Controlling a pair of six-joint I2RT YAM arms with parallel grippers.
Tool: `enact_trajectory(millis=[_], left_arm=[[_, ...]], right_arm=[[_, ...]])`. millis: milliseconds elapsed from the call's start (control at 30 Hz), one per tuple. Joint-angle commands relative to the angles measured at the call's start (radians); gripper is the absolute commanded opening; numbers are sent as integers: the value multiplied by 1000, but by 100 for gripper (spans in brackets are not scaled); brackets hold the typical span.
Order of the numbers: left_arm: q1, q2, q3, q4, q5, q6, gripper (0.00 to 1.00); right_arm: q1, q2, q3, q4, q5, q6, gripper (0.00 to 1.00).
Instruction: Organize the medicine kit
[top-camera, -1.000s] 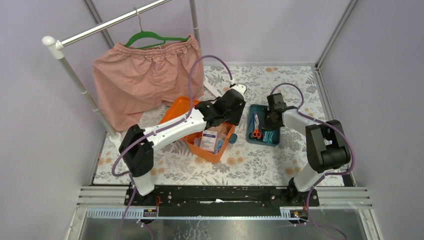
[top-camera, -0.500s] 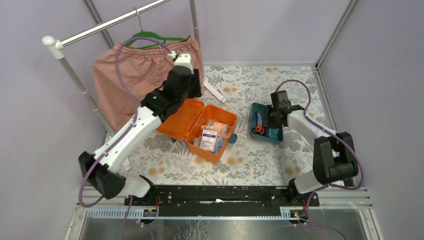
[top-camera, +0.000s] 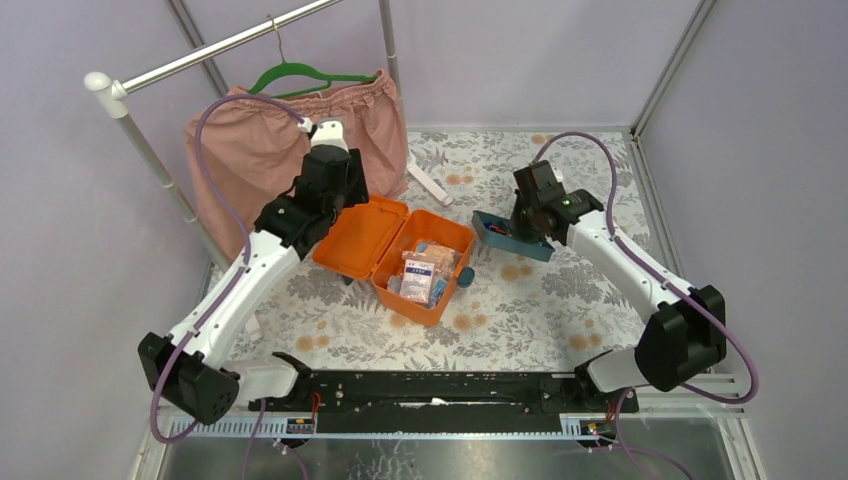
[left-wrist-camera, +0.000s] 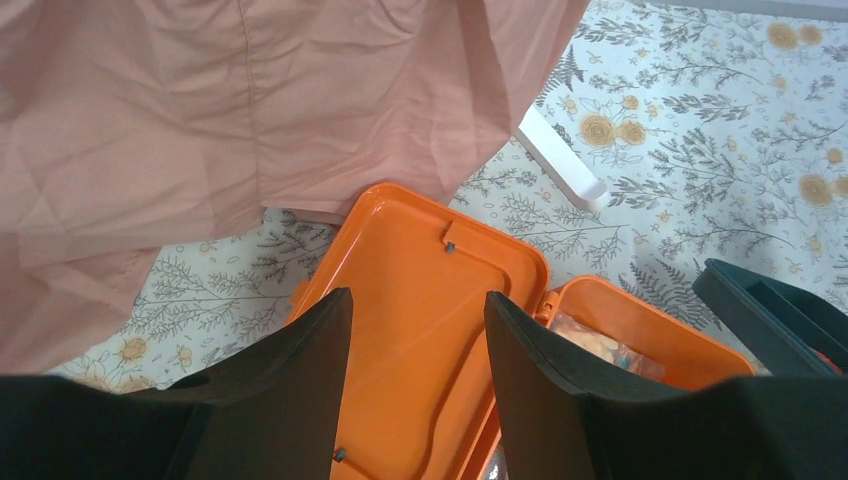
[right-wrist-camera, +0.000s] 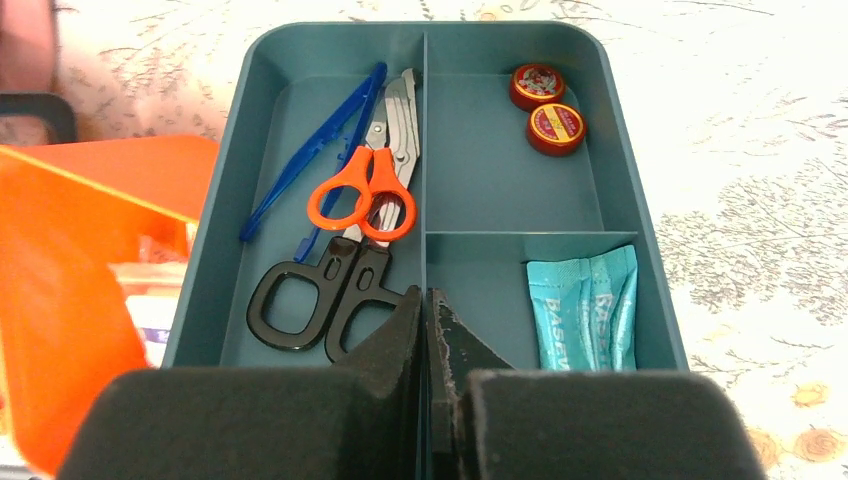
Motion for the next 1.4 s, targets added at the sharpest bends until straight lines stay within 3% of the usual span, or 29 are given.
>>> enact_trajectory(millis=[0,333,733,1000,1033,1133,1233,1367], left_arm=[[8,-55,-18,62,2,17,59],[9,-60,-38,66,16,6,60],[11,-20,-37,64,40,1,59],[11,-7,-41,58,48,-3,59],[11,-7,-43,56,51,-5,59],[11,-7,-53,52,54,-7,59],[12,-5,-61,46,57,-8,59],[20,-7,-74,44,57,-15,59]], right_arm=[[29,-15,-26,-7,168,38,0],[43,3,-159,60,311,-21,0],[43,54,-324,160,245,3,0],[42,168,-330,211,165,-2,0],[41,179,-330,209,165,-2,2],[31,173,-325,197,168,-1,25],[4,128,-314,177,158,-10,41],[-66,41,-290,177,89,-38,43]])
